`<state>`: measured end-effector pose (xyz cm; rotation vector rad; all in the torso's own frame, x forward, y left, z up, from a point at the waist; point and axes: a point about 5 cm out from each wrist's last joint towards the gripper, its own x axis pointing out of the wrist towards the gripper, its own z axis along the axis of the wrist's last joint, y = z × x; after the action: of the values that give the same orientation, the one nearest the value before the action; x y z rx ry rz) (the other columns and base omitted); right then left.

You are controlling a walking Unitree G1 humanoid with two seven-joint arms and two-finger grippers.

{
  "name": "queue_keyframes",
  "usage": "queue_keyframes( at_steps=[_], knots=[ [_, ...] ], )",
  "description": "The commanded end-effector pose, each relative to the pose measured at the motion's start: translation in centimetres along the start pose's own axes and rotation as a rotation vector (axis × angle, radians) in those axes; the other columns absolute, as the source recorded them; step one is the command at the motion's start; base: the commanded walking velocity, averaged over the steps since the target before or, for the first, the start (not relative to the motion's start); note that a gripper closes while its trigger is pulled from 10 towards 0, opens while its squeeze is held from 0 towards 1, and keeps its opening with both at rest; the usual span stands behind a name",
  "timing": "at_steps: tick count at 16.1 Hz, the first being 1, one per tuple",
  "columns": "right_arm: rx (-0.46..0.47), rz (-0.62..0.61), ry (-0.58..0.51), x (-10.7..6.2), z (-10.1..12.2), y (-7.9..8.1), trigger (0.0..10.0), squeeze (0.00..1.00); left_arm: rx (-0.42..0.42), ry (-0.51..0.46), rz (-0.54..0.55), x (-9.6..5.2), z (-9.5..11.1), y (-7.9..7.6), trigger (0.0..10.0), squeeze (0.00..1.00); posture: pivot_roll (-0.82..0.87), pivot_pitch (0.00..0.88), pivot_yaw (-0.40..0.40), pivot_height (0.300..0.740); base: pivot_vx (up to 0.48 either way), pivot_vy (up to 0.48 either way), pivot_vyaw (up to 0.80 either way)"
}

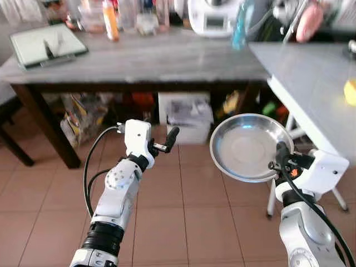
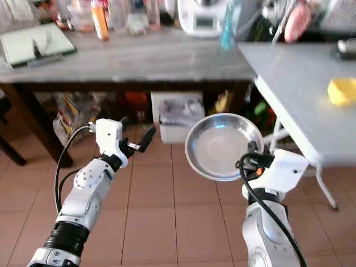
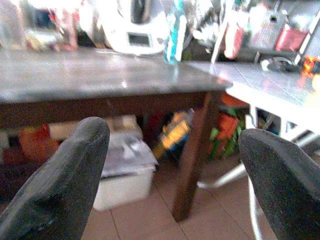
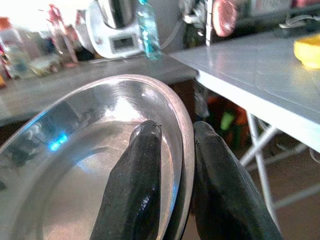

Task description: Setting the table

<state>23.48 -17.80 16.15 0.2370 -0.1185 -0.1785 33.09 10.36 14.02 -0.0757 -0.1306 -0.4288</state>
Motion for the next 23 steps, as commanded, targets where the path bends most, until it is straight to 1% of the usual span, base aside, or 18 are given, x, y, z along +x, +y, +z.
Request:
queue_keyframes(
  at_steps=[1,5,14,17,23],
  knots=[
    [0.016,0.017,-0.007,-0.02,0.14,0.65,10.0,0.00,0.018,0.012,0.019,-0.37,-0.08,0.85,10.0,0.00,0.05,0.103,-0.042,0.740,0.431,0.000,0.00],
    [-0.008,0.024,-0.018,0.08,0.32,0.54,10.0,0.00,0.018,0.006,0.014,-0.09,0.01,0.49,10.0,0.00,0.04,0.099,-0.043,0.740,0.432,0.000,0.00],
    [-0.012,0.016,-0.021,0.11,0.40,0.41,10.0,0.00,0.014,0.010,0.009,-0.02,-0.13,0.30,10.0,0.00,0.04,0.104,-0.041,0.740,0.438,0.000,0.00],
    [-0.014,0.014,-0.022,0.12,0.39,0.41,10.0,0.00,0.012,0.010,0.005,0.05,-0.12,0.20,10.0,0.00,0.04,0.104,-0.038,0.740,0.441,0.000,0.45],
    [-0.010,0.013,-0.023,0.16,0.34,0.45,10.0,0.00,0.012,0.012,0.002,0.12,-0.17,0.03,10.0,0.00,0.04,0.105,-0.037,0.740,0.438,0.000,0.00]
  ],
)
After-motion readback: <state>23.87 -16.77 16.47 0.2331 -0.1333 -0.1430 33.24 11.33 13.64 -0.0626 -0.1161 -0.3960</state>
